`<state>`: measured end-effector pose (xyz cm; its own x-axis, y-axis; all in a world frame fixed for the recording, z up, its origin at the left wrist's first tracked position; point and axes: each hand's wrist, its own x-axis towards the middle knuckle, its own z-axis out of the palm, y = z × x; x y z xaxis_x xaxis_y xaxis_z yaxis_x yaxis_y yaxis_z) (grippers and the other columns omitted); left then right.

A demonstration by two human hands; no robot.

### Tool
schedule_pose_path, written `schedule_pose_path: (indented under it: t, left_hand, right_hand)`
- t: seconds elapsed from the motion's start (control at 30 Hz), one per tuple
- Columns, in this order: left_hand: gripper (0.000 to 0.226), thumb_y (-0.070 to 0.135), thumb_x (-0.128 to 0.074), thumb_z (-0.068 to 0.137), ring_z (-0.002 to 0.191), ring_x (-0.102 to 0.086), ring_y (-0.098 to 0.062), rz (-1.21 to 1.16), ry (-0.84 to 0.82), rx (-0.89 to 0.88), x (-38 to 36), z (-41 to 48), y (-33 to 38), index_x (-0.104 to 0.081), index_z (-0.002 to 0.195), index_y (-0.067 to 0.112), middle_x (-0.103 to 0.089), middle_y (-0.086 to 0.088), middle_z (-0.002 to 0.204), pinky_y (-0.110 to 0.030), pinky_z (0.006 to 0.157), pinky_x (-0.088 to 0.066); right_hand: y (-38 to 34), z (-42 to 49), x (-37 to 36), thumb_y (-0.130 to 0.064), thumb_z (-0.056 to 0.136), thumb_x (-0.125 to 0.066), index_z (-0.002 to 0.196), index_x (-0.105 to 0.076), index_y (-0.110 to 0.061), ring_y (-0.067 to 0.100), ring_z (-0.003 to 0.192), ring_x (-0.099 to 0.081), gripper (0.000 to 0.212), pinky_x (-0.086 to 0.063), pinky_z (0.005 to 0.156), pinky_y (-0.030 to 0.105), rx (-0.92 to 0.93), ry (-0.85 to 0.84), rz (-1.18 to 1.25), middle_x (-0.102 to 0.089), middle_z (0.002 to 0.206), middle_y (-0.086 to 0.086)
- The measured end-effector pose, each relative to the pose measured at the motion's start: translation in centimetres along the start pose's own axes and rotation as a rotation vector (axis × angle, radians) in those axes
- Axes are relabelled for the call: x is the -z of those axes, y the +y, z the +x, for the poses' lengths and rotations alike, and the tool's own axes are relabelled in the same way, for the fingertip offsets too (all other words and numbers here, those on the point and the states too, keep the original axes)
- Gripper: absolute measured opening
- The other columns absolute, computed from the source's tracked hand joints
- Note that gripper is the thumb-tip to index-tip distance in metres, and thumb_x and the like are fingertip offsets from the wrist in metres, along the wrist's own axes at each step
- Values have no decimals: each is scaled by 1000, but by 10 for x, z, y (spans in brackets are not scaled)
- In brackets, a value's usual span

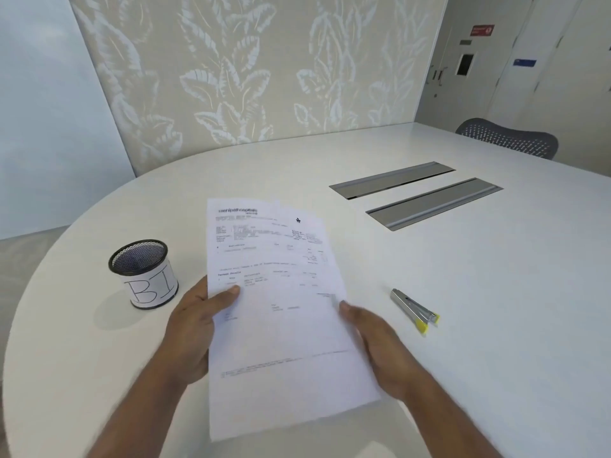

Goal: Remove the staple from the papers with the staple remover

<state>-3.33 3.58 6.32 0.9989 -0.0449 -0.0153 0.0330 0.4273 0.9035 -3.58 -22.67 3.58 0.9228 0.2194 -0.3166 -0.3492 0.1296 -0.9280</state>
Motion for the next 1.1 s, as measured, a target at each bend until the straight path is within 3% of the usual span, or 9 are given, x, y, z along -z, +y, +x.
schedule_pose_path:
  t: [0.07,0.17,0.3,0.4,0.5,0.6,0.77,0.93,1.1]
  left_hand:
    - [30,10,-62,86,99,-75,-31,59,29,58,15,12,-14,-75,113,17,-75,-12,118,-38,67,-61]
    - [36,-4,-57,92,93,-76,-27,270,156,89,29,24,-42,-69,119,16,-75,-12,116,-34,66,-60]
    - [71,0,-60,92,108,-64,-15,669,341,33,34,25,-69,-27,155,13,-59,-3,139,-19,80,-47]
    - [63,5,-67,89,133,-50,-22,1032,254,-145,31,21,-82,-44,147,9,-46,-6,152,-35,109,-40]
    - [46,16,-67,90,144,-37,-20,1298,185,-208,26,14,-93,-61,135,9,-42,-3,156,-28,116,-24]
    - [44,23,-61,94,145,-37,-18,1376,200,-192,26,12,-97,-61,136,11,-43,0,156,-27,116,-24]
    - [44,23,-57,96,145,-37,-18,1403,195,-207,25,12,-97,-58,139,11,-46,-1,154,-30,119,-24]
    - [44,21,-58,96,145,-37,-18,1377,199,-226,23,12,-95,-58,138,11,-46,-1,154,-27,117,-22]
    - [30,15,-61,97,131,-54,-21,785,418,-214,20,3,-82,-67,126,19,-61,-2,141,-42,112,-41]
  right_hand:
    - [17,3,2,-31,90,-69,117,-70,-9,33,108,-70,35,-53,97,52,10,-44,15,-72,118,15]
    - [29,10,3,-10,88,-71,117,-66,-8,30,98,-74,30,-56,92,52,95,188,-123,-77,106,9]
    - [33,18,3,-11,86,-70,121,-60,-17,4,90,-71,37,-58,84,27,179,354,-500,-74,101,-9]
    - [35,19,4,-16,86,-70,134,-50,-21,-14,88,-61,52,-44,73,1,257,400,-696,-65,100,-20]
    - [43,19,6,-20,86,-70,140,-47,-20,8,116,-54,59,-38,93,13,320,432,-877,-53,121,-10]
    - [51,19,7,-23,88,-69,133,-54,-20,13,119,-47,48,-36,97,19,351,447,-917,-39,118,-11]
    - [56,24,11,-28,87,-71,125,-64,-15,7,106,-35,41,-31,99,21,358,491,-982,-40,113,-9]
    - [50,24,14,-33,87,-71,128,-64,-13,11,107,-41,46,-41,102,30,318,452,-1034,-44,109,-8]
    - [25,22,25,-40,87,-70,126,-63,-18,-4,86,-56,46,-42,71,5,383,462,-862,-59,108,-4]
